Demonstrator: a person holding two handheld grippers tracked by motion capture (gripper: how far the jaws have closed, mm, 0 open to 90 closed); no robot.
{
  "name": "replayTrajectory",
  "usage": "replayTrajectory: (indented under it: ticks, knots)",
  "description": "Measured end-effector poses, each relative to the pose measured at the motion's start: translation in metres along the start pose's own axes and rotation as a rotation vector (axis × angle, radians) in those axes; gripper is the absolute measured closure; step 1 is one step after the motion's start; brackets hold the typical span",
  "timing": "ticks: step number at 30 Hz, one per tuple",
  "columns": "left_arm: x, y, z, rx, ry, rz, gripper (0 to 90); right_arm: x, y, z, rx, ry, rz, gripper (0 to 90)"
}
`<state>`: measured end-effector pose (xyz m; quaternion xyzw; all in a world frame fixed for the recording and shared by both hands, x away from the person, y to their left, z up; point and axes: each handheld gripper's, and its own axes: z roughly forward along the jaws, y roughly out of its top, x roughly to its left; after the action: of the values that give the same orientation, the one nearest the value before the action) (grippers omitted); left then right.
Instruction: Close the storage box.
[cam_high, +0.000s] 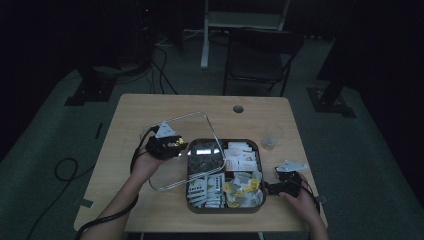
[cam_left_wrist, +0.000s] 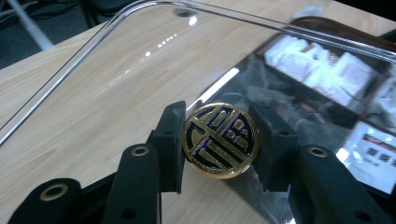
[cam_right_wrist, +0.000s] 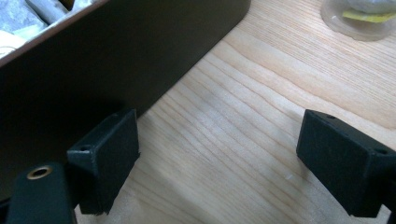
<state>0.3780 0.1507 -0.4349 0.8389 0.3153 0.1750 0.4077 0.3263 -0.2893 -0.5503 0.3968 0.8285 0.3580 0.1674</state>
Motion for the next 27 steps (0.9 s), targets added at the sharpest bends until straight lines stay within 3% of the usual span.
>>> replayTrajectory:
  ticks: [14, 22, 27]
  knots:
    - [-0.042, 0.019, 0.022, 0.005, -0.107, 0.096, 59.8, 0.0, 0.0, 0.0, -0.001, 0.0, -0.002, 12.4]
    - [-0.057, 0.021, 0.032, 0.018, -0.15, 0.125, 59.8, 0.0, 0.0, 0.0, -0.001, 0.0, -0.002, 12.5]
    - [-0.068, 0.022, 0.039, 0.019, -0.206, 0.163, 59.8, 0.0, 0.0, 0.0, -0.001, 0.0, 0.0, 12.4]
